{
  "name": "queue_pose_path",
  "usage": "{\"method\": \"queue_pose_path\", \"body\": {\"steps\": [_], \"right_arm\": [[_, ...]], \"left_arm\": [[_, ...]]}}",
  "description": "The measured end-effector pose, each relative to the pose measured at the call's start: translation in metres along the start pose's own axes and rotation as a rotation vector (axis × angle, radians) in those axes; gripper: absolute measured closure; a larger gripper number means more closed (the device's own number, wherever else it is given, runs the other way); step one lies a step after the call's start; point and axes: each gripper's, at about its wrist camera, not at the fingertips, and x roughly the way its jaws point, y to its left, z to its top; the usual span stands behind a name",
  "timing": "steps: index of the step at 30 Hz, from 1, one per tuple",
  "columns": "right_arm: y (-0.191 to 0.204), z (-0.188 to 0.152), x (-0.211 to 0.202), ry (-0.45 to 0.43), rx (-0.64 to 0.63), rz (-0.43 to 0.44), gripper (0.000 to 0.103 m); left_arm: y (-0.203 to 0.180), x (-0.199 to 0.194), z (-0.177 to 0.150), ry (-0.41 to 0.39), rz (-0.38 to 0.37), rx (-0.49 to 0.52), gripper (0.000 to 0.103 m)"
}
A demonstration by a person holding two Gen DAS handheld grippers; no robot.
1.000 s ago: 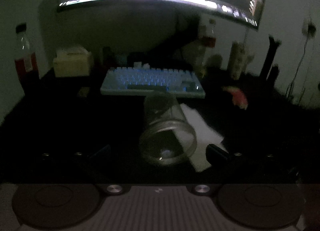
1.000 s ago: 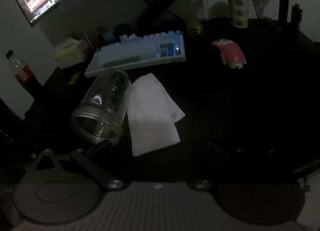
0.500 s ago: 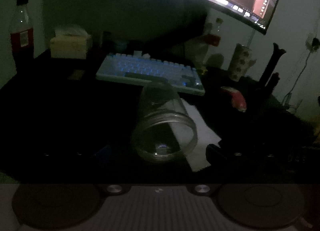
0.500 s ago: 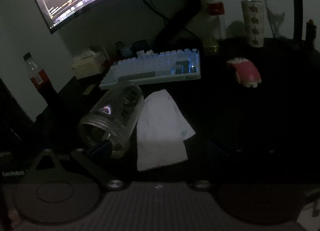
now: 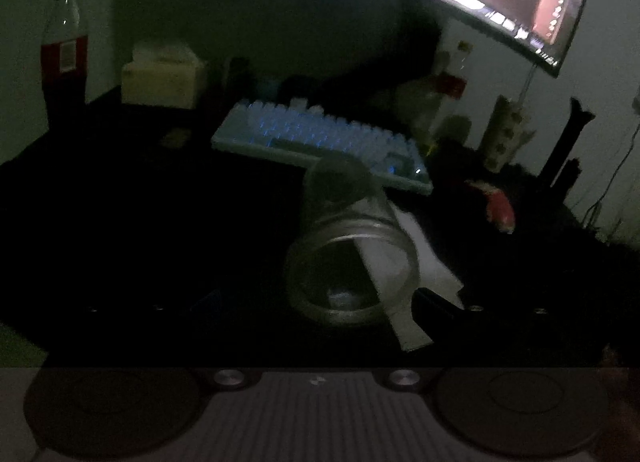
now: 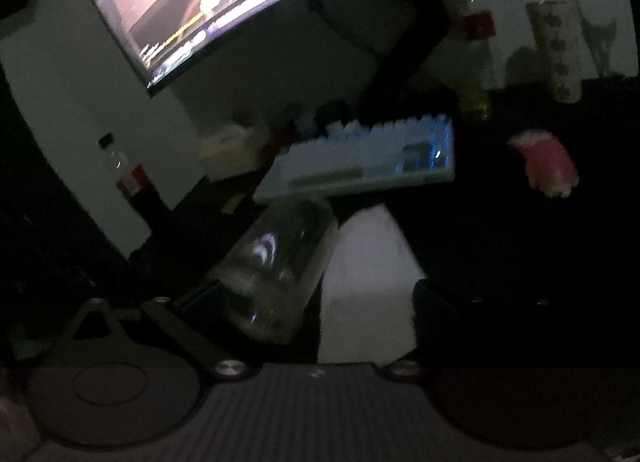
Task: Clean container
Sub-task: 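Move both tools toward the glass jar and white tissue on the desk, then grasp the white tissue with the right gripper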
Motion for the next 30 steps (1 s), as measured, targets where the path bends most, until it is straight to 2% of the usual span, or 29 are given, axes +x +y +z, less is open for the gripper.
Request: {"method": "queue_pose_path", "body": {"steps": [2,6,10,14,19,22,27,30], "right_arm": [[-0.004,0.011,-0.001,-0.017,0.013,-0.011,0.000],[-0.021,0.023,0.007,-0.029,0.073,-0.001,0.000],[-0.040,0.020,0.025,0.036,0.110,-0.037,0.000],[-0.049,0.013,0.042,0.081,0.120,-0.065,0.000],[-0.046,0.009,0.049,0.092,0.079,-0.084,0.000],[-0.043,0.006,0.046,0.072,0.041,-0.102,0.000],[-0.036,0.002,0.046,0.061,-0.044,-0.104,0.000],[-0.035,0.000,0.046,0.055,-0.094,-0.109,0.001]], "left_arm": [[-0.006,0.001,-0.001,0.001,0.046,0.014,0.000],[-0.013,0.008,0.000,0.010,0.051,0.027,0.000],[-0.023,0.015,-0.001,0.010,0.081,0.040,0.000],[-0.023,0.022,-0.006,0.055,0.030,0.039,0.000],[-0.014,0.023,-0.008,0.078,0.006,-0.003,0.000],[-0.011,0.024,-0.008,0.078,0.069,-0.025,0.000],[-0.005,0.026,-0.006,0.095,0.069,-0.072,0.000],[-0.006,0.029,-0.006,0.094,0.086,-0.058,0.000]]}}
